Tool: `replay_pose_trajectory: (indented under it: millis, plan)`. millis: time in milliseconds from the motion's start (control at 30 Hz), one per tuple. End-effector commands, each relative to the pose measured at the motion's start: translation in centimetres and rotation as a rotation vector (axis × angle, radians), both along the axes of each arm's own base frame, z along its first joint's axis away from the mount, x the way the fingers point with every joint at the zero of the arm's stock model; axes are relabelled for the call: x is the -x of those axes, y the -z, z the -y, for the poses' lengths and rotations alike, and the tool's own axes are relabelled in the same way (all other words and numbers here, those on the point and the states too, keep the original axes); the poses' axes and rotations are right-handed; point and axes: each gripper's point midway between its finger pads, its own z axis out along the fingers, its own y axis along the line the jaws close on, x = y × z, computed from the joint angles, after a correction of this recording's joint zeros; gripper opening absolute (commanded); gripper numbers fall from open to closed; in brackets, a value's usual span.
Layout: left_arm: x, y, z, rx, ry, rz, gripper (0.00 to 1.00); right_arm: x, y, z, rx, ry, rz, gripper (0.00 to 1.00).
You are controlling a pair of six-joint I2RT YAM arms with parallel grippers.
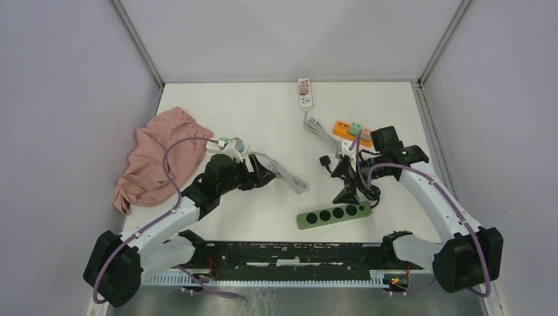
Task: Pull the plug off the socket
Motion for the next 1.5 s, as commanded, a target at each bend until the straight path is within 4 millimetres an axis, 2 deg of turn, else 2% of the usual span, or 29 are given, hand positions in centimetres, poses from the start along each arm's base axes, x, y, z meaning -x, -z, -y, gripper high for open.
replay_pose_trajectory:
  millis: [0,100,233,300,533,800,1067,1167,1300,1467]
  plan:
    - [1.3,-5.4,3.6,0.163,0.255,0.206,0.87,4.2,2.5,1.4,0.0,-0.319,0.285,1.0]
    - [1.6,-5.9,3.9,0.189,0.271,0.225,0.87,4.5,5.4,2.6,0.084,-0.38,0.311,1.0]
    - [1.6,-6.2,3.8,0.199,0.268,0.236,0.86,4.6,7.9,3.4,0.189,-0.446,0.278,1.0]
    - [1.5,-6.2,3.8,0.2,0.264,0.237,0.86,5.1,8.9,3.0,0.233,-0.5,0.272,0.99]
    - [1.6,-6.0,3.7,0.197,0.257,0.234,0.86,4.1,13.0,1.7,0.442,-0.557,0.323,0.95]
    - [1.3,-5.9,3.2,0.169,0.236,0.247,0.86,3.4,15.3,1.1,0.579,-0.579,0.355,0.87]
    - [1.2,-5.6,3.1,0.151,0.233,0.245,0.86,3.1,15.6,0.4,0.622,-0.579,0.363,0.59]
    - [1.3,-5.4,3.0,0.145,0.234,0.244,0.86,2.9,15.0,0.1,0.621,-0.561,0.356,0.45]
    - [1.4,-5.5,2.8,0.144,0.232,0.248,0.85,2.9,13.1,-0.5,0.589,-0.534,0.334,0.23]
    - [1.5,-5.5,2.5,0.132,0.227,0.256,0.85,2.5,8.9,-0.3,0.449,-0.442,0.285,0.08]
